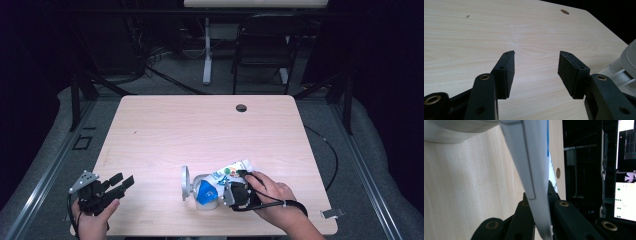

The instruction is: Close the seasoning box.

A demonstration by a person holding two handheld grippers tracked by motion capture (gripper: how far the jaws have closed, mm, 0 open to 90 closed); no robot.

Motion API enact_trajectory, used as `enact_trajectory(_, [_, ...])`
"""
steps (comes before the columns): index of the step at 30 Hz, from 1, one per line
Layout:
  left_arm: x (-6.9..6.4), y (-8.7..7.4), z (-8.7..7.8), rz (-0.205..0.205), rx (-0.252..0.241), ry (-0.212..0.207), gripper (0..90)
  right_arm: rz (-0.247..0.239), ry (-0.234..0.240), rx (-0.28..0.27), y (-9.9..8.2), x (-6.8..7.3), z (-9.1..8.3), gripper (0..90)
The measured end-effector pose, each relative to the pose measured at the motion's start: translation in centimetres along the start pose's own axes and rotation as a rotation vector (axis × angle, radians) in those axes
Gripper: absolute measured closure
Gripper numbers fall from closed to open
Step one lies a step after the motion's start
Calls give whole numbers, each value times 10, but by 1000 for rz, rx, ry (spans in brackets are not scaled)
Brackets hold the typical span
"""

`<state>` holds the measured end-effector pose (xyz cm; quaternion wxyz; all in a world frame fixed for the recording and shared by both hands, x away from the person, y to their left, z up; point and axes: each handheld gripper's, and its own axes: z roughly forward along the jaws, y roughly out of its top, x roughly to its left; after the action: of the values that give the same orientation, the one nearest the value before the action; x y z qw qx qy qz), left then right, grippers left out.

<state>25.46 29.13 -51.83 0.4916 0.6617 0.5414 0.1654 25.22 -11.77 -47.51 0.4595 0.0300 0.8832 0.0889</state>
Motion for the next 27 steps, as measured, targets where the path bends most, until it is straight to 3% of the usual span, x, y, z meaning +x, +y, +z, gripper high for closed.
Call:
enact_trajectory(17, [-1,1,4,-4,5,5,480,162,54,-63,-7,-1,2,897])
enact_trajectory(27, [1,-1,3,-7,5,9,480,220,71,-85,-9,0,3,897])
